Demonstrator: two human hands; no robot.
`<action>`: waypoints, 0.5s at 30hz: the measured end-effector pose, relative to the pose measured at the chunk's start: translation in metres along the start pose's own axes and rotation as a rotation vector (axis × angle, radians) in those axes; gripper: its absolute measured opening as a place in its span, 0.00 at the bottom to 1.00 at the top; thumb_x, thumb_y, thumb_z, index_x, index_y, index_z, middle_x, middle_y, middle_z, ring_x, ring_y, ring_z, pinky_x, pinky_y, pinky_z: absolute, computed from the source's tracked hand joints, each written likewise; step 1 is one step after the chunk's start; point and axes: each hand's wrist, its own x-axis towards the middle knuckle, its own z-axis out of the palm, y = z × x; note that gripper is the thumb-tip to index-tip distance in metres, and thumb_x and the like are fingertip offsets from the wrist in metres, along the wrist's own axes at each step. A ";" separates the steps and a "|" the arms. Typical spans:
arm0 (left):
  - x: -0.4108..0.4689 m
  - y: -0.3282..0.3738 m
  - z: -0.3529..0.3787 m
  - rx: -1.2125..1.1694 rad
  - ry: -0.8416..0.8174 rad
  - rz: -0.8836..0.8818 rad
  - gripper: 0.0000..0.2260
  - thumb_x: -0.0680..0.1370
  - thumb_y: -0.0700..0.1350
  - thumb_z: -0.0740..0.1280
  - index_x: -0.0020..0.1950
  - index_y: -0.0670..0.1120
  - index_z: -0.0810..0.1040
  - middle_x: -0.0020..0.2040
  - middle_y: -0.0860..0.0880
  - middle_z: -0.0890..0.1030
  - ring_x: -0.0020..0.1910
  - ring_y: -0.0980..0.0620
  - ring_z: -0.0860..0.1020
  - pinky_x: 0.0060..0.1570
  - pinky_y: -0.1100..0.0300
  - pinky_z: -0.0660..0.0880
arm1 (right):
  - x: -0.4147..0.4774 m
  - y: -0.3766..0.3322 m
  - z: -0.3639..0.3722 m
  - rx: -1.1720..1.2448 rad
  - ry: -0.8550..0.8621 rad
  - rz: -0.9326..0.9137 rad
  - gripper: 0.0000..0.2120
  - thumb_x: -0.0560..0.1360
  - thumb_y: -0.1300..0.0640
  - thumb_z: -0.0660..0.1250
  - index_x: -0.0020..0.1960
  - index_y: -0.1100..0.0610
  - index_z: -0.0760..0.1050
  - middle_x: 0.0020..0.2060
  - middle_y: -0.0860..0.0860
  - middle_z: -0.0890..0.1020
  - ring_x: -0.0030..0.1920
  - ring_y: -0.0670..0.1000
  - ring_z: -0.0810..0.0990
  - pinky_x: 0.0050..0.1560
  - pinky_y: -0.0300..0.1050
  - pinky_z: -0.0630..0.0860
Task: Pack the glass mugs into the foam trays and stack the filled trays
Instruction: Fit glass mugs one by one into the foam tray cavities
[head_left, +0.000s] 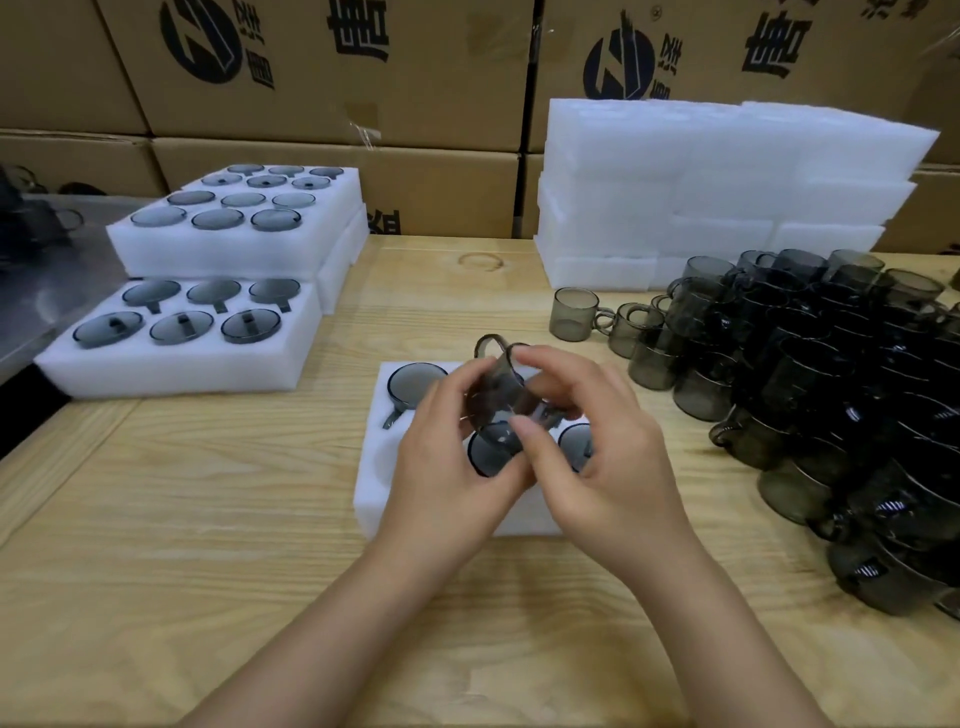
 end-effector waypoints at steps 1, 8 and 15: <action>0.000 -0.001 -0.001 -0.002 0.006 -0.013 0.27 0.65 0.58 0.70 0.63 0.59 0.71 0.57 0.60 0.78 0.58 0.62 0.77 0.56 0.67 0.73 | -0.001 0.002 0.000 0.038 0.028 0.021 0.22 0.71 0.61 0.68 0.61 0.44 0.70 0.49 0.36 0.76 0.51 0.45 0.74 0.53 0.31 0.68; 0.006 0.002 -0.008 -0.154 -0.095 -0.055 0.26 0.67 0.44 0.74 0.61 0.58 0.70 0.54 0.65 0.80 0.55 0.63 0.79 0.53 0.73 0.72 | 0.001 0.011 0.000 0.334 -0.050 0.264 0.21 0.70 0.56 0.68 0.62 0.45 0.71 0.59 0.42 0.77 0.61 0.46 0.75 0.58 0.45 0.74; 0.008 0.006 -0.013 0.108 -0.127 0.047 0.28 0.64 0.57 0.71 0.63 0.60 0.66 0.56 0.63 0.76 0.59 0.62 0.75 0.57 0.69 0.71 | -0.003 0.009 0.011 0.253 0.088 0.280 0.18 0.65 0.53 0.72 0.52 0.40 0.74 0.53 0.38 0.78 0.54 0.43 0.77 0.53 0.36 0.74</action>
